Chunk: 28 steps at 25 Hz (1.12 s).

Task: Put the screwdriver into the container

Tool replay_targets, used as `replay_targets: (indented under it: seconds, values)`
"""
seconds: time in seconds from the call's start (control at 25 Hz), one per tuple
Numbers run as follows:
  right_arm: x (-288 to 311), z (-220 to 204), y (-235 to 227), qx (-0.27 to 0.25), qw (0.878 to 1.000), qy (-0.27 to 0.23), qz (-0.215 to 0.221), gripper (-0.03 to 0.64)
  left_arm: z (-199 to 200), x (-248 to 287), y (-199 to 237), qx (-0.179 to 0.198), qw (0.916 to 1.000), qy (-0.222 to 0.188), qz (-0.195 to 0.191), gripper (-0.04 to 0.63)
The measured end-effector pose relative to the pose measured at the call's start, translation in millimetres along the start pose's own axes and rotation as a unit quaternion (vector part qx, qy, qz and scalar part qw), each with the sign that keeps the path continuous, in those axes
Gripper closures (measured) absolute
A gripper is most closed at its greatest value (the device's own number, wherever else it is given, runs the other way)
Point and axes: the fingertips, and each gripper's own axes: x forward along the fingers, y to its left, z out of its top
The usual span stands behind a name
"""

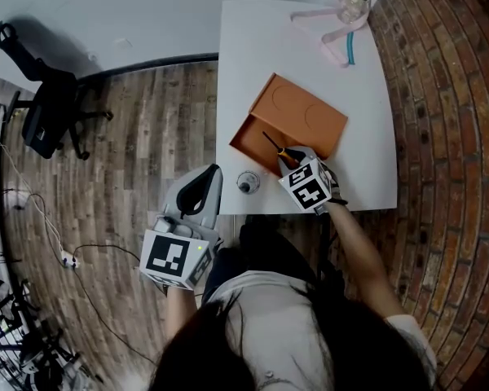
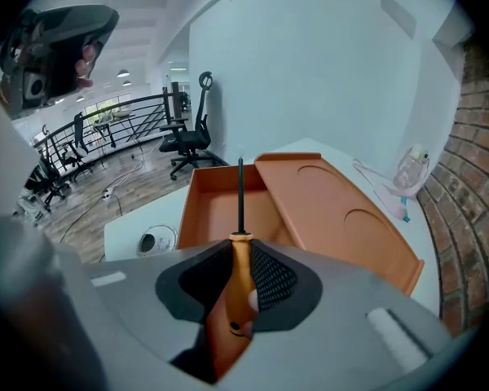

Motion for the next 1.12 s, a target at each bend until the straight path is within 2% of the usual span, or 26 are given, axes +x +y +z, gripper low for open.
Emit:
replay_targets:
  seconds: [0.2, 0.36, 0.6, 1.12]
  values:
    - [9.1, -2.1, 1.8, -0.008, 0.999, 0.031, 0.009, 0.537, -4.0, 2.7, -2.8, 0.001, 1.0, 0.008, -0.004, 0.594]
    - [14.9, -3.2, 1.1, 0.0, 0.999, 0.04, 0.017, 0.537, -9.7, 2.8, -1.8, 0.005, 0.9998, 0.019, -0.005, 0.594]
    - [23.3, -3.8, 2.8, 0.0, 0.998, 0.06, 0.025, 0.536, -3.2, 2.3, 0.7, 0.0, 1.0, 0.005, 0.0, 0.594]
    - [38.0, -6.0, 4.4, 0.004, 0.996, 0.082, 0.032, 0.535, -15.8, -4.1, 8.1, -0.005, 0.9997, 0.021, 0.006, 0.594]
